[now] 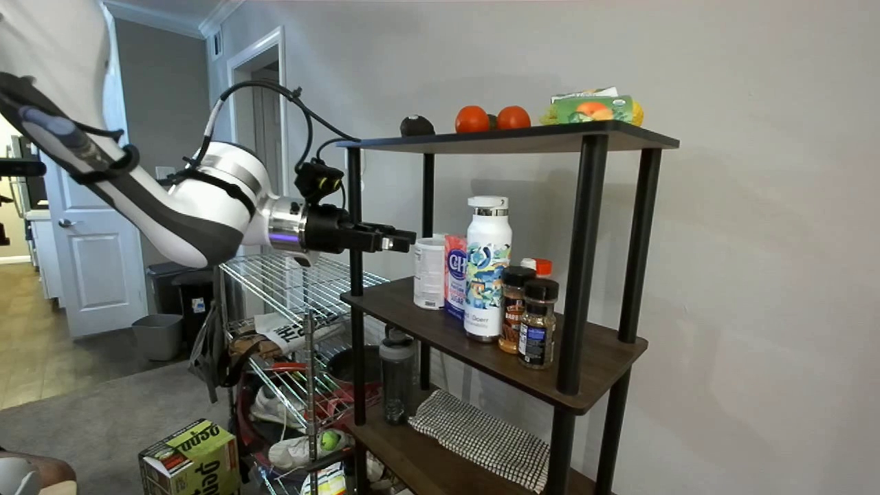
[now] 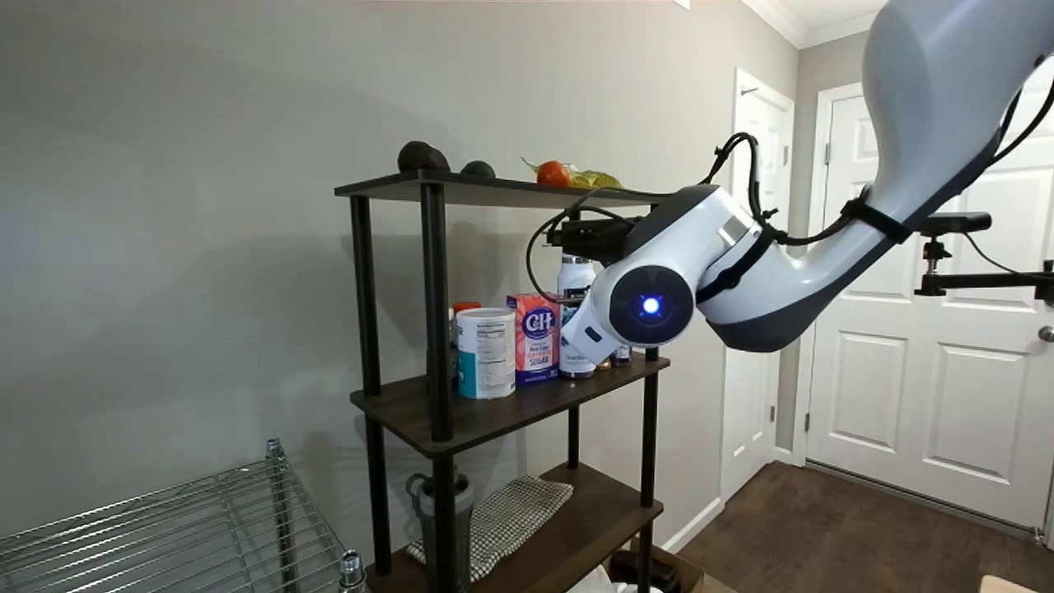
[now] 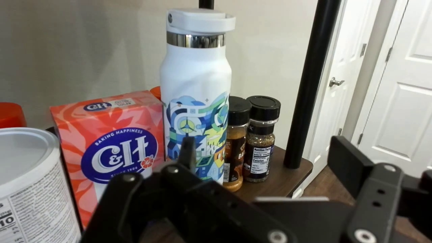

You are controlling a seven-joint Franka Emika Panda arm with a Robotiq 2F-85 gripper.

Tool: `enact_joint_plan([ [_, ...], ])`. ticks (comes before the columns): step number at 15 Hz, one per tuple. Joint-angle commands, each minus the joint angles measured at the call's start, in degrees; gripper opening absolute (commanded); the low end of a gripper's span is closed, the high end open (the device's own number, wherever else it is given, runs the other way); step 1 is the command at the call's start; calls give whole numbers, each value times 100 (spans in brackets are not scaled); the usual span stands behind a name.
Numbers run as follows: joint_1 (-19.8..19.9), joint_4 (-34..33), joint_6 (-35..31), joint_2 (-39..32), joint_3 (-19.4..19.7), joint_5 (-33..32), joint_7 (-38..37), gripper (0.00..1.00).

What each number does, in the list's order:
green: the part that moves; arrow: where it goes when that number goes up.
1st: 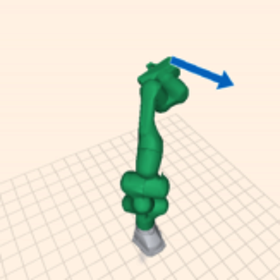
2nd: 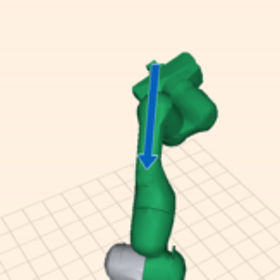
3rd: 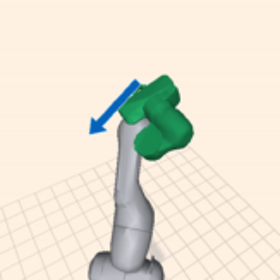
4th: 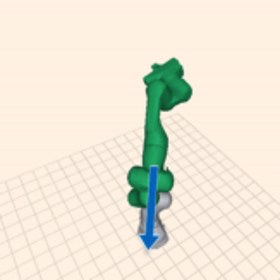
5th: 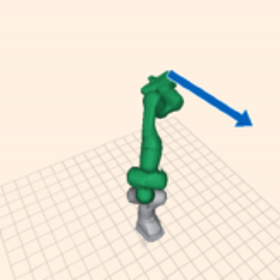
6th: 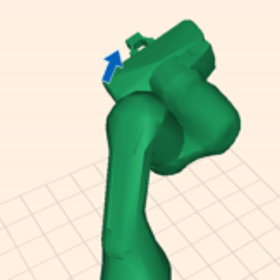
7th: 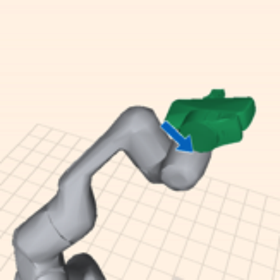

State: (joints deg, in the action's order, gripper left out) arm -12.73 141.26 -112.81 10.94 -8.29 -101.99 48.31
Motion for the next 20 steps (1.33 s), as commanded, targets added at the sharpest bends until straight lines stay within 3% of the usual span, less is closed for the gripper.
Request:
enact_joint_plan([
  [1,171,-248,-456,-261,107,-279,-141,100],
  [10,450,-616,-185,-986,153,-1979,-1031,100],
  [20,571,-1147,536,-1663,294,-2148,-1049,100],
])
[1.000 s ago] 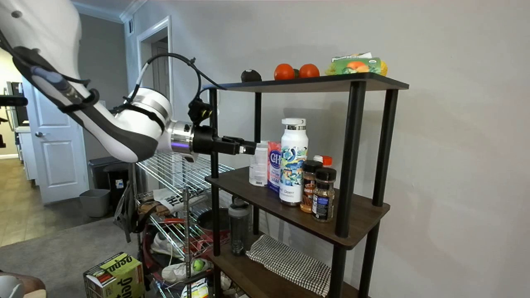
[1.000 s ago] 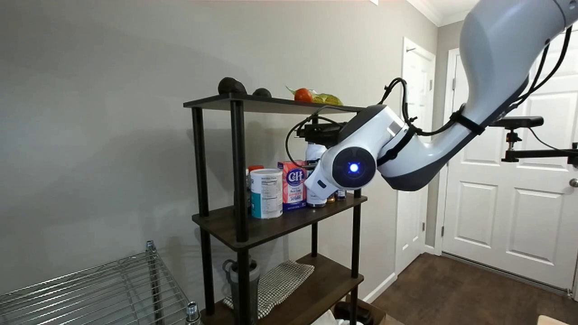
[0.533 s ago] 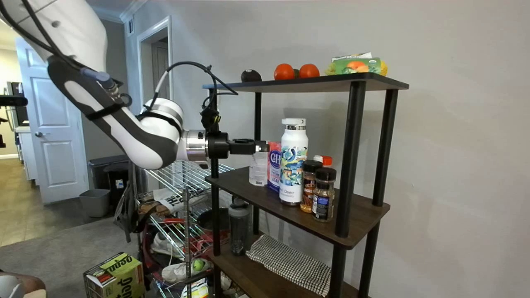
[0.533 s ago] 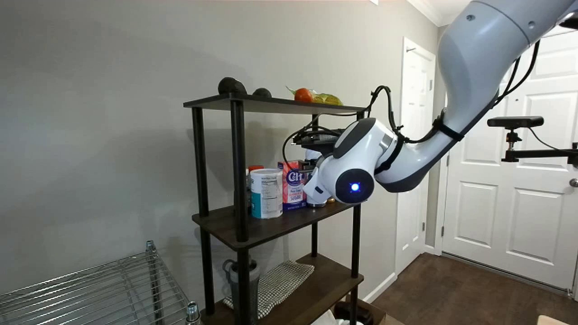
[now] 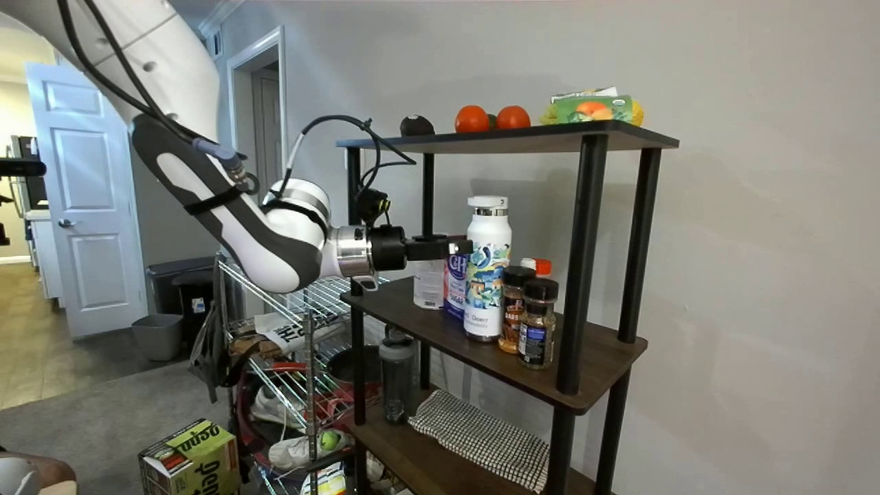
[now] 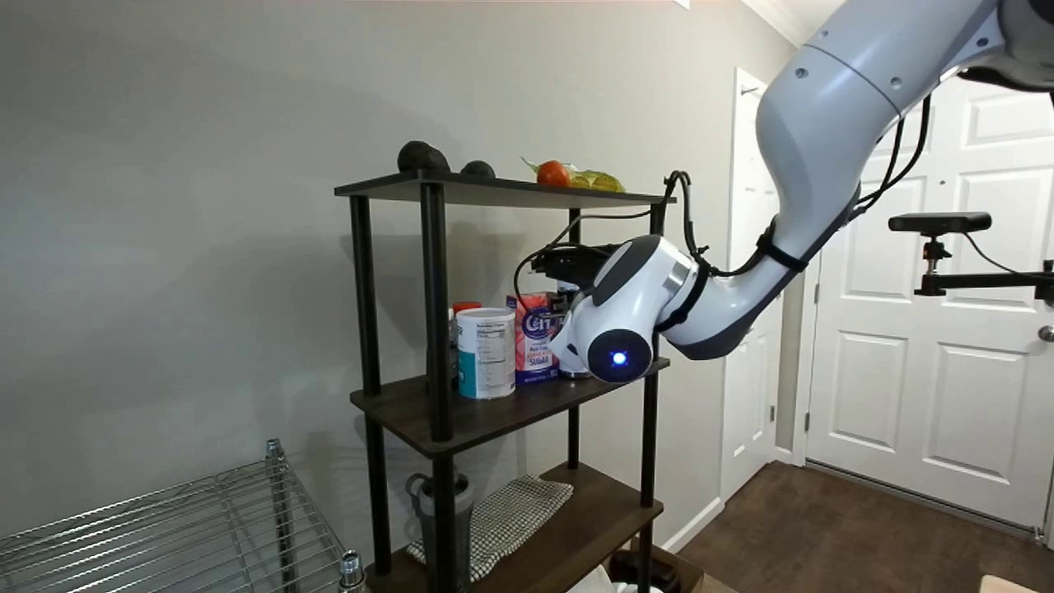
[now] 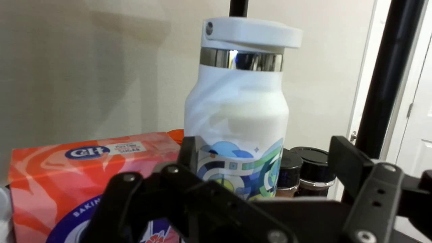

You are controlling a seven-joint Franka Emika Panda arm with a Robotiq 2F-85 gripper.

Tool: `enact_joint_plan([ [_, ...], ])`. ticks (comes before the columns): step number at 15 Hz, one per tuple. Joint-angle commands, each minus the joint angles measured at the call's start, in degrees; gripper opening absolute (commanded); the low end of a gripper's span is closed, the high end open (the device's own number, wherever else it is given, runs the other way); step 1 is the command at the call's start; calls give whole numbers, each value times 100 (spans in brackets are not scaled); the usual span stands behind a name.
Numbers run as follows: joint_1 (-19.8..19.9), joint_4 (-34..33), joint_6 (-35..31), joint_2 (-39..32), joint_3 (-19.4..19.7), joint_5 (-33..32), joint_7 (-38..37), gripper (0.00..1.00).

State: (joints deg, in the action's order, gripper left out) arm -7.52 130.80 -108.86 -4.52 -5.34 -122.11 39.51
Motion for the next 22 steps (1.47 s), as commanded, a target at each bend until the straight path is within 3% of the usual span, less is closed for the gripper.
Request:
enact_joint_plan([
  [1,56,-103,68,-94,4,-170,-277,100],
  [6,54,-127,28,-81,7,-204,-682,100],
  [12,71,-456,-8,-258,44,-175,-633,100],
  [14,69,-544,-32,-302,56,-217,-643,73],
  [17,67,-584,-45,-326,60,-199,-653,53],
  [22,73,-494,-89,-272,71,-185,-682,53],
])
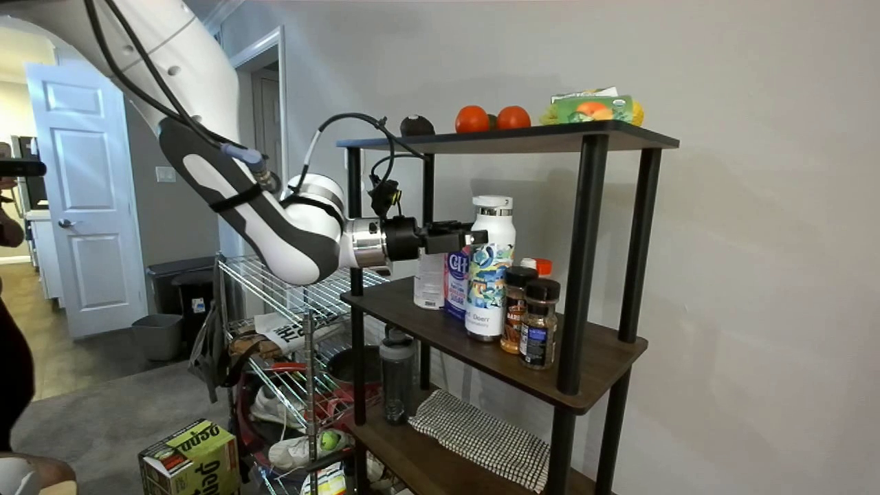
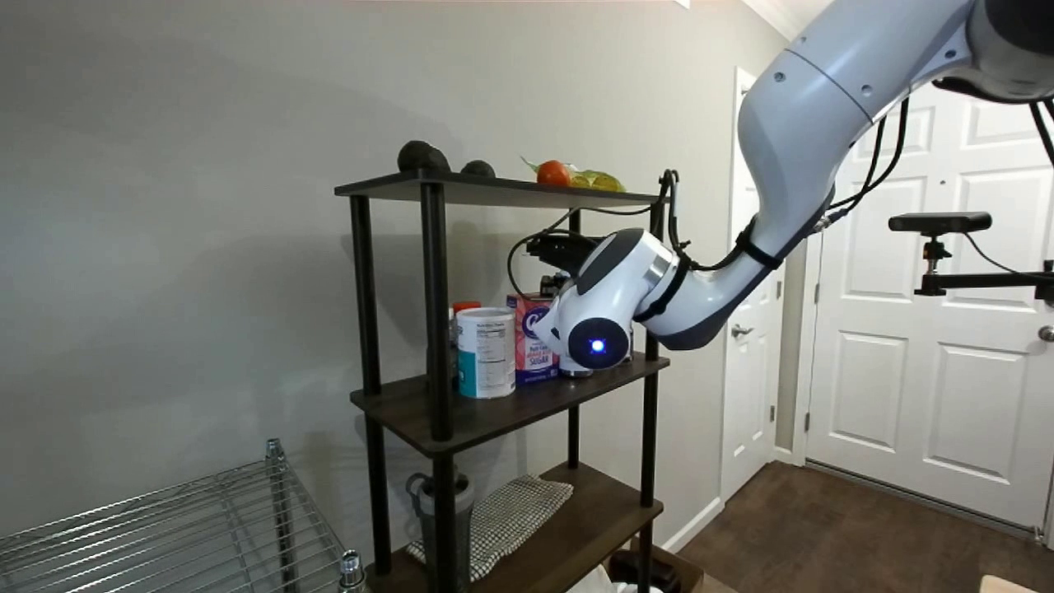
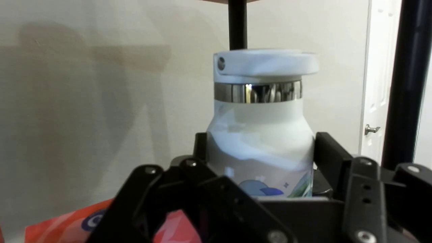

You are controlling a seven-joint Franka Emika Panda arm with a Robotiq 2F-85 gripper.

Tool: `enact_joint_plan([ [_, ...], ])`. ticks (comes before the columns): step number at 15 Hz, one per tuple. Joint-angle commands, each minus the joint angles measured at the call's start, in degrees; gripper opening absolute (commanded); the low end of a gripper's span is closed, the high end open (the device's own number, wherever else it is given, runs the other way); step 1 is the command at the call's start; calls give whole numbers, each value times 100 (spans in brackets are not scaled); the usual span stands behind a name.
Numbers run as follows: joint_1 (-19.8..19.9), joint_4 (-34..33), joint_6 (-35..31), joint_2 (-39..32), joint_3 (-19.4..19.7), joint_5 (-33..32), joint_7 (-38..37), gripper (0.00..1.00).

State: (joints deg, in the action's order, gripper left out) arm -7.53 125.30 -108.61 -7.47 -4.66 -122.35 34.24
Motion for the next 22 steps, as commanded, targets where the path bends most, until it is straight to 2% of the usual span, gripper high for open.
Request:
enact_joint_plan([
  [1,63,139,-154,98,-10,-127,-128,53],
  [12,-22,961,197,814,-148,49,131,53],
  [22,67,1163,442,897,-85,136,225,53],
])
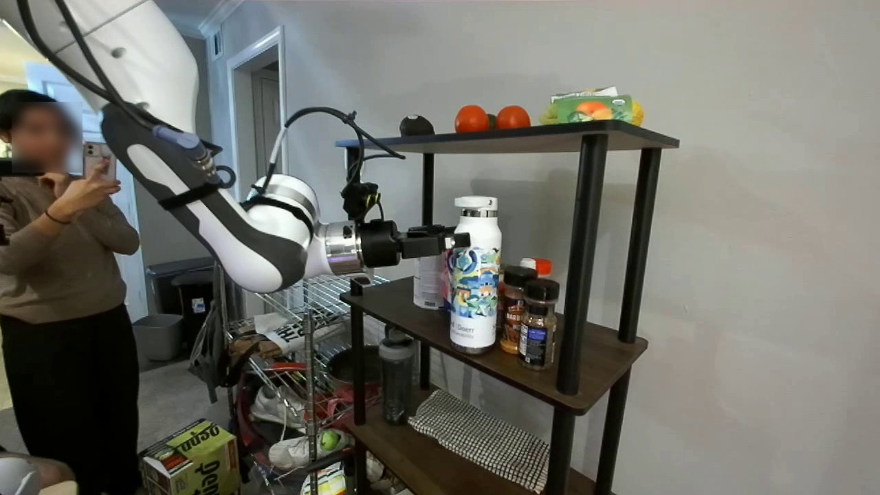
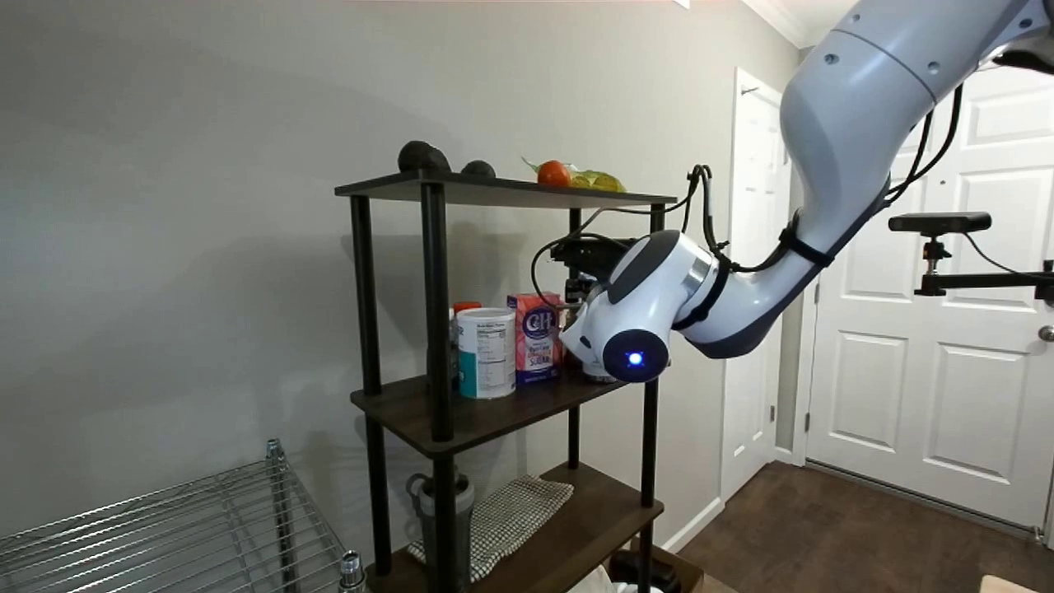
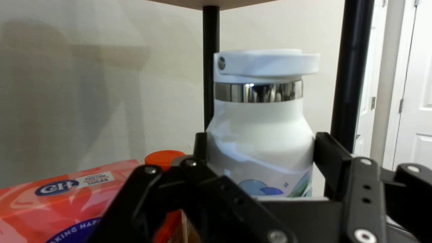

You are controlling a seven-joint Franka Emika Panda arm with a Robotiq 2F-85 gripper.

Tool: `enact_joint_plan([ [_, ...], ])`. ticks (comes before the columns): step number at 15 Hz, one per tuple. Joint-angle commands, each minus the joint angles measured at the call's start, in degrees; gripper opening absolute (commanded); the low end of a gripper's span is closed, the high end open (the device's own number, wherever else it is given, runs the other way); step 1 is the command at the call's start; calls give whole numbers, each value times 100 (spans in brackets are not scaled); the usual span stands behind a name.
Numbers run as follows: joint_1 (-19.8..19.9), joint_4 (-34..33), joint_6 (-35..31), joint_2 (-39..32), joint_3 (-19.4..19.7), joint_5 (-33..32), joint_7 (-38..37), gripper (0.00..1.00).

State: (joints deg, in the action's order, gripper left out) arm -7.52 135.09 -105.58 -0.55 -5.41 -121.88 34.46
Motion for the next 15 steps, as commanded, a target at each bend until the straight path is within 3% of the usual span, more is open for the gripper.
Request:
enact_joint_plan([
  [1,82,171,153,177,15,76,197,53],
  [15,245,-418,90,-254,192,-29,248,53],
])
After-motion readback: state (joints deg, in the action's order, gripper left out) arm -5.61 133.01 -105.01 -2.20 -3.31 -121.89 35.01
